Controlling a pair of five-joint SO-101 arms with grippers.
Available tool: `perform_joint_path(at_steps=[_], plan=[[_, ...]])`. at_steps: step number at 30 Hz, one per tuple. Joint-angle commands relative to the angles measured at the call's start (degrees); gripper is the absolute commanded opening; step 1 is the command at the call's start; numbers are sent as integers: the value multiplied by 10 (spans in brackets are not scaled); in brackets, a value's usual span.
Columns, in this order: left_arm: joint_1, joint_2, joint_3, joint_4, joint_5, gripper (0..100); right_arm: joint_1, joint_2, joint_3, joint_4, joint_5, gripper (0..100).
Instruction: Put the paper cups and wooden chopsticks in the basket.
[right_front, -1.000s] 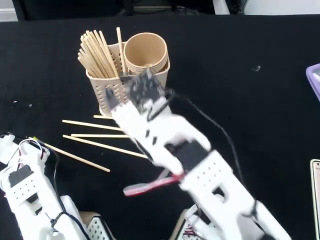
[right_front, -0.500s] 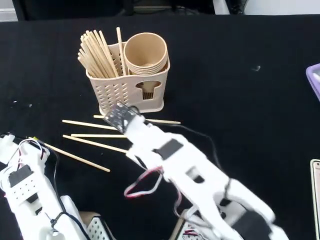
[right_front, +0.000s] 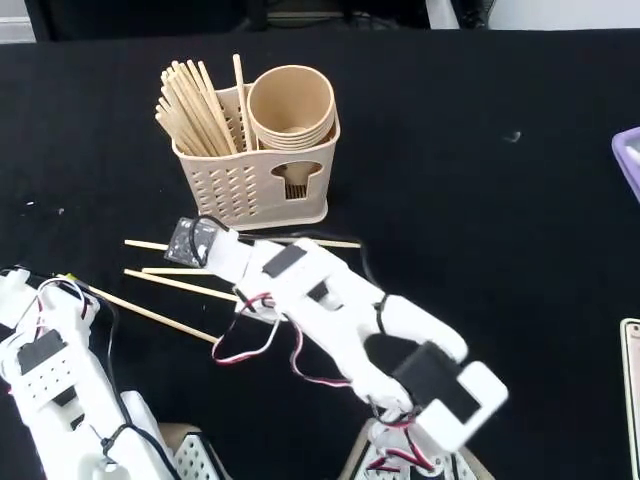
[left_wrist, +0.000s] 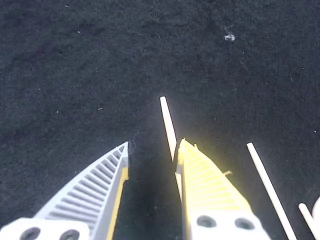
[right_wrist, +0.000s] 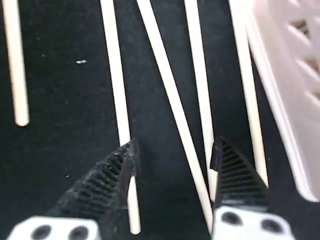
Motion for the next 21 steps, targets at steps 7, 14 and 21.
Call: perform_joint_path(at_steps=[7,14,21], plan=[[-3,-10,-6,-11,4,159,-6,29,-35,-8,85,234],[-3,-10,-6,-11,4,159,-9,29,-32,-8,85,5],[-3,-10,-6,-11,4,159,-10,19,-28,-7,84,11]])
